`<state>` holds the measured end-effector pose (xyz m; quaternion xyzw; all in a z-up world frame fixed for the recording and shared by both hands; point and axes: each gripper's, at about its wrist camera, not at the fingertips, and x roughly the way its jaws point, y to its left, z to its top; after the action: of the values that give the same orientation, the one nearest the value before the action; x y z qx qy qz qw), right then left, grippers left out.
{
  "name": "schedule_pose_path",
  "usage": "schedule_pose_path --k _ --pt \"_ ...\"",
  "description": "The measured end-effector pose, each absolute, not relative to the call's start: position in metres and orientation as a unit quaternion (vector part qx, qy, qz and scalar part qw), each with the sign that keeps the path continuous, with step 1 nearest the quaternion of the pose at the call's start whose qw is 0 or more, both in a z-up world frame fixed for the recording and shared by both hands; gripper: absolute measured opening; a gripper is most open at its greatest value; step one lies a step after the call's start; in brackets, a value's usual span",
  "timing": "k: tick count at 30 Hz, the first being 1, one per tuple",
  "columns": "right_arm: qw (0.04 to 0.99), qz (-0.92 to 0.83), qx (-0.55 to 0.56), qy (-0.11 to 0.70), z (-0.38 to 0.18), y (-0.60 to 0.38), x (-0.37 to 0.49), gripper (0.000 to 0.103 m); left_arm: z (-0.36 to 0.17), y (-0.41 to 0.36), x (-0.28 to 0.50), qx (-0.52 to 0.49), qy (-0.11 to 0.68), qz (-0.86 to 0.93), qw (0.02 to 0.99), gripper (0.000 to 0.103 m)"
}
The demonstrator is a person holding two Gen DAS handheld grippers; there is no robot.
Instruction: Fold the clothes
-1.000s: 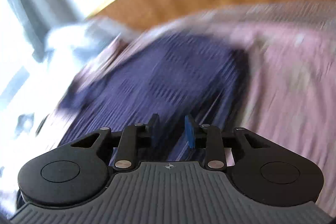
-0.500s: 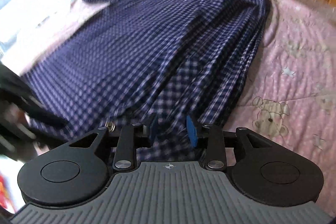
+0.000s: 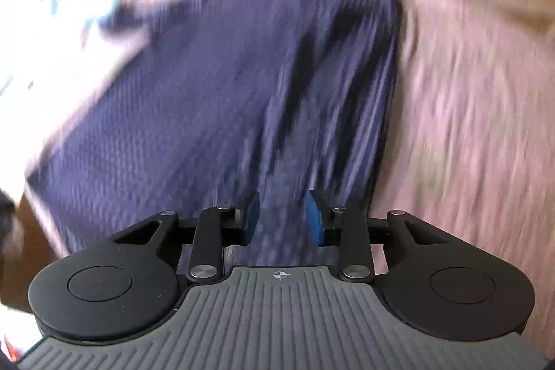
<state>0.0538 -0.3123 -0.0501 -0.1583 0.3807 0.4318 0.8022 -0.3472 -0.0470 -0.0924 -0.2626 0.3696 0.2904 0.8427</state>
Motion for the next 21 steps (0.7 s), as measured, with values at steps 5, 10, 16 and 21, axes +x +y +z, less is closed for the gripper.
schedule_pose_path --k 5,10,16,21 --pt "0.833 0.415 -0.152 0.333 -0.024 -0.248 0.175 0.035 -0.078 -0.029 -0.33 -0.258 0.379 0.316 0.831 0.035" --pt "0.835 0.378 -0.165 0.366 -0.067 -0.162 0.292 0.034 -0.073 -0.023 -0.265 -0.215 0.433 0.292 0.825 0.035" --pt "0.825 0.37 -0.165 0.393 -0.112 -0.117 0.354 0.05 -0.075 -0.01 -0.189 -0.156 0.482 0.238 0.828 0.039" --pt "0.832 0.383 -0.12 0.384 -0.088 -0.133 0.321 0.049 -0.072 0.024 -0.158 -0.133 0.492 0.212 0.834 0.048"
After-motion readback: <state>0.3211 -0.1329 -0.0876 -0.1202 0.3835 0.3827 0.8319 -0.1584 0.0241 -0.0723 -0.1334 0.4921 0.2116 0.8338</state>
